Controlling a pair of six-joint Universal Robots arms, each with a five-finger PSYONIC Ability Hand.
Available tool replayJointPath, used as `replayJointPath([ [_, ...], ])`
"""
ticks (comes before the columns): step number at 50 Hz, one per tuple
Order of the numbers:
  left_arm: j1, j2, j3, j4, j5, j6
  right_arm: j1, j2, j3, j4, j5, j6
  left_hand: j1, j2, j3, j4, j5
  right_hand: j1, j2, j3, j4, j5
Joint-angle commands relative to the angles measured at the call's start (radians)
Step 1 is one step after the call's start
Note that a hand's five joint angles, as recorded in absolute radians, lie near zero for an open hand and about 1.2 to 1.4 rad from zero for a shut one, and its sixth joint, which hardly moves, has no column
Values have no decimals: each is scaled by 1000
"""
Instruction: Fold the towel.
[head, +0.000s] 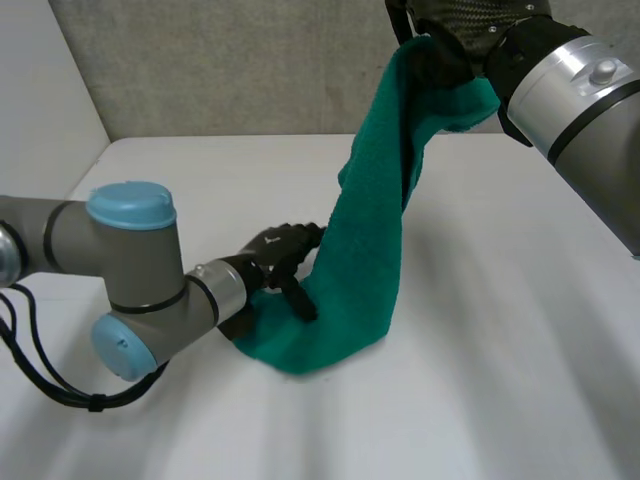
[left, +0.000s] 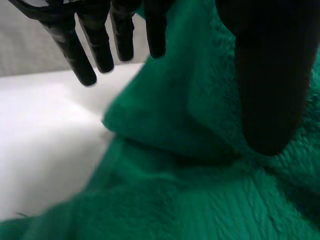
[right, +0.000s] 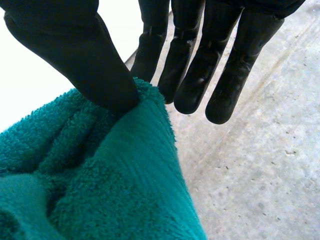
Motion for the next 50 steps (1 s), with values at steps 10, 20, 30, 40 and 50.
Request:
replayJointPath([
  [10, 0, -111, 190, 83, -197, -49, -42, -4, -7, 42, -30, 1, 1138, 1147, 1139, 1149, 1156, 442, 230, 219, 204, 253],
  [20, 3, 187, 241, 353, -369, 100, -79, 228, -318, 24, 102, -5, 1138, 1147, 1139, 1149, 1156, 442, 230, 219, 204, 253],
  [30, -14, 313, 2, 416, -465, 278, -79, 247, -199, -195, 56, -2, 1138, 1147, 1139, 1149, 1156, 442, 230, 219, 204, 253],
  [40, -43, 344, -383, 407, -479, 373, -94, 218, 102, -15, -183, -85, 1138, 1147, 1139, 1149, 1156, 442, 230, 219, 204, 253],
  [50, -101, 336, -543, 228, -482, 502, -145, 229, 350, 371, -173, -605, 1138, 1147, 1139, 1149, 1156, 442, 230, 219, 204, 253],
])
